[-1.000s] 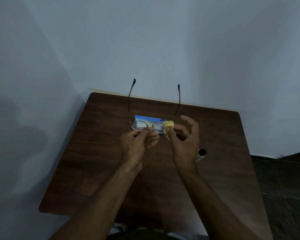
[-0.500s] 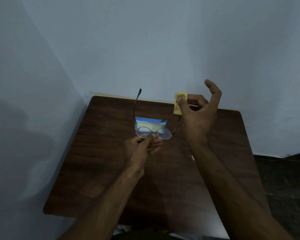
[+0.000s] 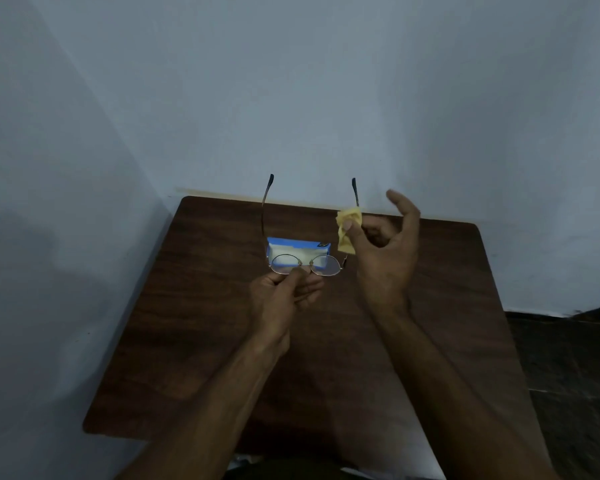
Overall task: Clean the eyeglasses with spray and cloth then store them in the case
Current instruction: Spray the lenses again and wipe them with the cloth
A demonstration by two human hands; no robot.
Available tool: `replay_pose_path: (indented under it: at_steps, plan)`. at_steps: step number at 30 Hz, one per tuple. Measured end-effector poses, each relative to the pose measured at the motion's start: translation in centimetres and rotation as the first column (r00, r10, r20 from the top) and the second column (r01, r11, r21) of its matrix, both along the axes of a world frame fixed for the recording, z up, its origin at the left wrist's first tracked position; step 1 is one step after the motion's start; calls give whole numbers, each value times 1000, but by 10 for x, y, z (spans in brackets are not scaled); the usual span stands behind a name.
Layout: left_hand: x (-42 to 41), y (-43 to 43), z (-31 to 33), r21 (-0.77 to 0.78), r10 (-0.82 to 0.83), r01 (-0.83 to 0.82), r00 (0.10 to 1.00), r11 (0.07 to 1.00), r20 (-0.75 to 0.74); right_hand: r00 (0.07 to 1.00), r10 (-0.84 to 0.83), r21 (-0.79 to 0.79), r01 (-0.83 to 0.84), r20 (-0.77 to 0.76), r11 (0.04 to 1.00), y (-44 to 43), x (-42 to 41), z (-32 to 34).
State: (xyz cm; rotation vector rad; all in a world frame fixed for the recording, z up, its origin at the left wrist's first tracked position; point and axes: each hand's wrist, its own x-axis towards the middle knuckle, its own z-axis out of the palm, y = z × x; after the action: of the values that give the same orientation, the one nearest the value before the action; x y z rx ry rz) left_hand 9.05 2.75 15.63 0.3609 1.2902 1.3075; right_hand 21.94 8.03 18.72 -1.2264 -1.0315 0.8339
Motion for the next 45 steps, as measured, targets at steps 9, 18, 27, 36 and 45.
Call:
replay_pose_path:
  at_steps: [9,18,27,36,45]
  plan:
    - [-1,5,2,16,-7,7,1000,1000,4,999,34,-124,-38,-33,992,-30,1,-40]
    - [-2,-4,-12,25,-24,28,993,999,-119,1000,-13,7,14,-22,1000,-2,15,8]
    - [-3,-5,-14,31,-10,15,990,999,-143,999,-16,33,15,29,999,21,16,20]
    - [-6,-3,-7,48,30,-28,999,998,-22,995,64,-99,-56,73,994,-29,-4,-28]
    - [-4,-6,-12,59,13,-9,997,998,-79,994,29,-82,-20,105,996,-29,0,-24]
